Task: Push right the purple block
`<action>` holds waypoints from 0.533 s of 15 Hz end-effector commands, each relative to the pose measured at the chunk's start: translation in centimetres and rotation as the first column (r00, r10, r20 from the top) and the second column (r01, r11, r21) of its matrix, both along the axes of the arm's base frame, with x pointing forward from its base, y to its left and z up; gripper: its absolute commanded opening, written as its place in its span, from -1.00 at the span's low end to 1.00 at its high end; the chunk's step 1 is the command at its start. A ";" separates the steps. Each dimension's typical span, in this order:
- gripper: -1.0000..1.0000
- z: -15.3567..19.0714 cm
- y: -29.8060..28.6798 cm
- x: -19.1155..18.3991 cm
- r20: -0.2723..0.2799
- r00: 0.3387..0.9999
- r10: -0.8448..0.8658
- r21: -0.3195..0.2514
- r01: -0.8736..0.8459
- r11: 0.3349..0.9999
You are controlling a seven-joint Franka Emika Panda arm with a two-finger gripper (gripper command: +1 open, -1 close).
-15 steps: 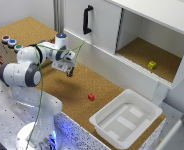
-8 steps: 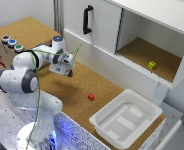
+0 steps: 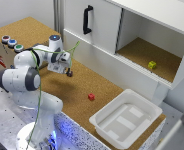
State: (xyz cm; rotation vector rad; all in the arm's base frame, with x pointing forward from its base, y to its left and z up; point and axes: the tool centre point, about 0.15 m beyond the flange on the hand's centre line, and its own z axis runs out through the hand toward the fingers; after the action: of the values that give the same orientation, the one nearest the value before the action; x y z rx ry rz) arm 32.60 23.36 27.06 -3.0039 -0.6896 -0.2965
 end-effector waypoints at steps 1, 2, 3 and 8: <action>-1.00 -2.8 3.2 4.7 -0.124 0.991 -0.039 -0.067 0.031 0.997; -1.00 -2.8 3.1 5.0 -0.126 0.991 -0.039 -0.063 0.032 0.998; -1.00 -2.9 2.8 5.3 -0.130 0.990 -0.045 -0.063 0.037 0.997; -1.00 -4.0 1.4 5.8 -0.140 0.988 -0.059 -0.014 0.058 0.998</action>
State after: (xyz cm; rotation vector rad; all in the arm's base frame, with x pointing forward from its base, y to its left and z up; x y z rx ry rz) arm 35.48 24.53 24.92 -3.0055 -0.6197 -0.1834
